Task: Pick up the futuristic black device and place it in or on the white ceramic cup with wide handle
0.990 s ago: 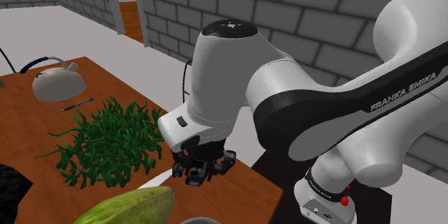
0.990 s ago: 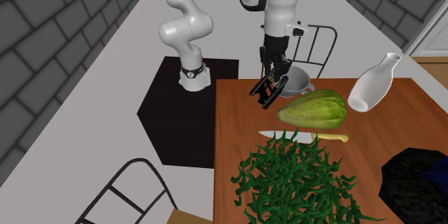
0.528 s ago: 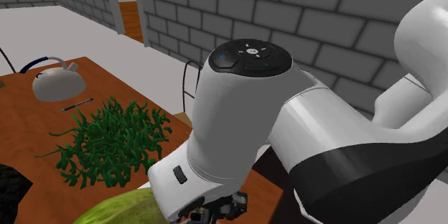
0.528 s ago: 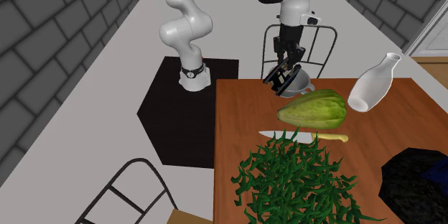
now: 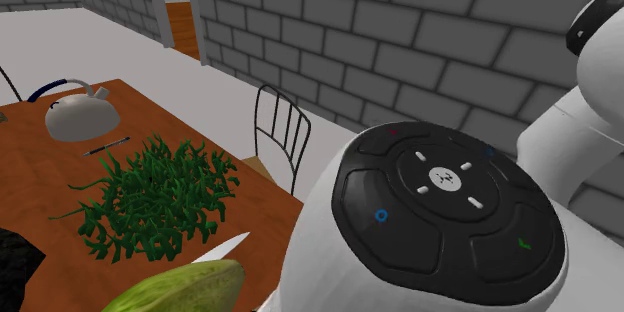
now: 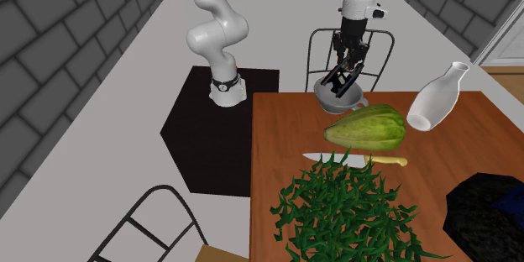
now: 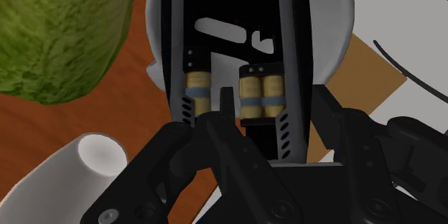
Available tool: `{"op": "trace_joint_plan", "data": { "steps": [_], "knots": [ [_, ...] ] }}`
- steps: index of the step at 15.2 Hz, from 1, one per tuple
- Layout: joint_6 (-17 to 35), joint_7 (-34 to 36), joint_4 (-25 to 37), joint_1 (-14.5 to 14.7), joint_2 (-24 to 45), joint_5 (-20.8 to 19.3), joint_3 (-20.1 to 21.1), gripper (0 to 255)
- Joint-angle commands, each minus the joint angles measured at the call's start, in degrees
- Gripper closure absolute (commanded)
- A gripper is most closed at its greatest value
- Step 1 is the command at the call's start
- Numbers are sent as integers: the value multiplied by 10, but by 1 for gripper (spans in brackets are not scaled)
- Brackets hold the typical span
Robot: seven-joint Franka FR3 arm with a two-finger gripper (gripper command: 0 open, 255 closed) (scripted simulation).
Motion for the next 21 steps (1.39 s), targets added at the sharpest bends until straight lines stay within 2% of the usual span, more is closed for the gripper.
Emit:
{"op": "trace_joint_plan", "data": {
  "steps": [1,14,21],
  "knots": [
    [15,7,-6,-1,10,-4,6,255],
    [122,38,-65,-11,65,-35,31,255],
    [122,38,-65,-12,65,-35,32,255]
  ]
}}
